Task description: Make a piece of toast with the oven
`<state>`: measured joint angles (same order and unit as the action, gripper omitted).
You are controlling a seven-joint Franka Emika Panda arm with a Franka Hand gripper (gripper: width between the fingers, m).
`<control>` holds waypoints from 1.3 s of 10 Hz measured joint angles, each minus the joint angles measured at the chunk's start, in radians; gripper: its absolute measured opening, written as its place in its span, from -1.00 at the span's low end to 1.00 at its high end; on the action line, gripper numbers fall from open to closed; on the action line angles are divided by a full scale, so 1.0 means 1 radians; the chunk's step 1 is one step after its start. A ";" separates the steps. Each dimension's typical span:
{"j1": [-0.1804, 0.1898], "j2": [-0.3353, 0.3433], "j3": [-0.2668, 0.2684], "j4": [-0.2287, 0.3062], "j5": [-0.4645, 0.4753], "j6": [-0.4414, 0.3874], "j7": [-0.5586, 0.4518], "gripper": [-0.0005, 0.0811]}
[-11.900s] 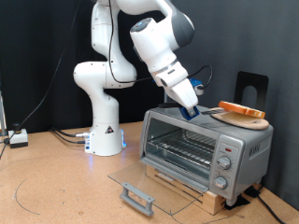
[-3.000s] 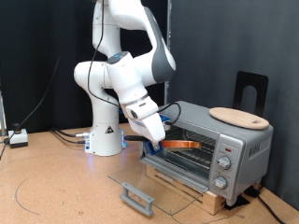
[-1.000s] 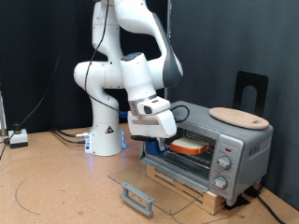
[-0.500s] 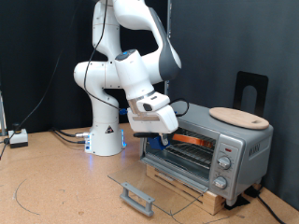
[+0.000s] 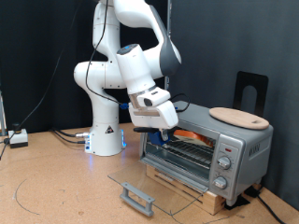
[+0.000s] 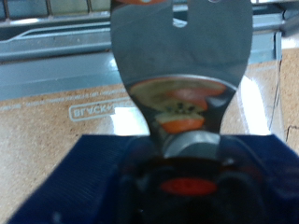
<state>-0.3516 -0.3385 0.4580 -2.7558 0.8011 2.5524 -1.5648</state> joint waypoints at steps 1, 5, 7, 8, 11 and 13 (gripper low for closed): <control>-0.013 0.000 0.001 0.001 -0.031 0.000 0.031 -0.01; -0.083 0.012 0.000 0.008 -0.149 -0.002 0.110 -0.01; -0.102 0.025 -0.003 0.015 -0.156 -0.002 0.109 -0.01; -0.108 0.028 -0.004 0.017 -0.157 -0.002 0.108 -0.01; -0.106 0.028 -0.008 0.023 -0.144 -0.003 0.078 -0.01; -0.089 0.021 -0.007 0.015 -0.129 0.009 0.002 -0.01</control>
<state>-0.4409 -0.3174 0.4511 -2.7405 0.6720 2.5617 -1.5624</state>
